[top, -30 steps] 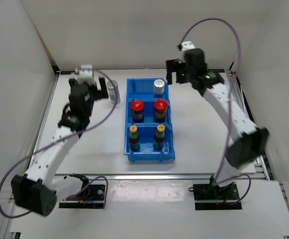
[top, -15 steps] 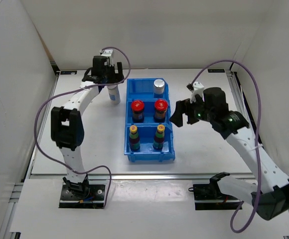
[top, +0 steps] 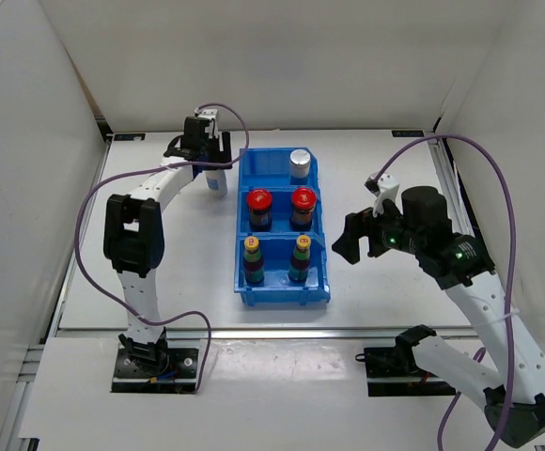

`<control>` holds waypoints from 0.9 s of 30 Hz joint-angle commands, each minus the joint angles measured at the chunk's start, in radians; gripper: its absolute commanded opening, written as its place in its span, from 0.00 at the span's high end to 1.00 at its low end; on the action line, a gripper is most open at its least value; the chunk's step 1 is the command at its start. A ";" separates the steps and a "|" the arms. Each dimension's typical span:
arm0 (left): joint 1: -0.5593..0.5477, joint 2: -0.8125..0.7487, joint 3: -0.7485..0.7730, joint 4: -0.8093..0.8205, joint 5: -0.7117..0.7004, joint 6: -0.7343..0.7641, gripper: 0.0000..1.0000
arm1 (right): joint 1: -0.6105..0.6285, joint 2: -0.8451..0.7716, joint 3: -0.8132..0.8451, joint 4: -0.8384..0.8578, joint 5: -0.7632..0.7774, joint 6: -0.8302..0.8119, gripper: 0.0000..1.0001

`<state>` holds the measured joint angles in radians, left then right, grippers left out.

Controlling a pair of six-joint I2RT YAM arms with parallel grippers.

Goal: Organize the condiment bottles

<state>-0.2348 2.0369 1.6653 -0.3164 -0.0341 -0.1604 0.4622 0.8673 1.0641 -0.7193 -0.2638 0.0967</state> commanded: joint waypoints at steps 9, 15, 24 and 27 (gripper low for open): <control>-0.015 -0.128 0.025 -0.030 -0.105 0.045 0.57 | 0.001 0.022 0.017 -0.009 -0.009 0.003 0.00; -0.080 -0.245 0.090 0.061 -0.121 0.045 0.57 | 0.001 0.013 -0.006 -0.009 -0.018 0.021 0.00; -0.207 -0.238 0.056 0.188 0.046 0.045 0.54 | 0.001 0.004 -0.033 0.000 -0.031 0.049 0.00; -0.221 -0.201 0.037 0.188 0.046 0.045 0.53 | 0.001 -0.005 -0.033 -0.025 -0.031 0.049 0.00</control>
<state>-0.4488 1.8309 1.7023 -0.1864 -0.0307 -0.1131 0.4622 0.8879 1.0313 -0.7387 -0.2737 0.1326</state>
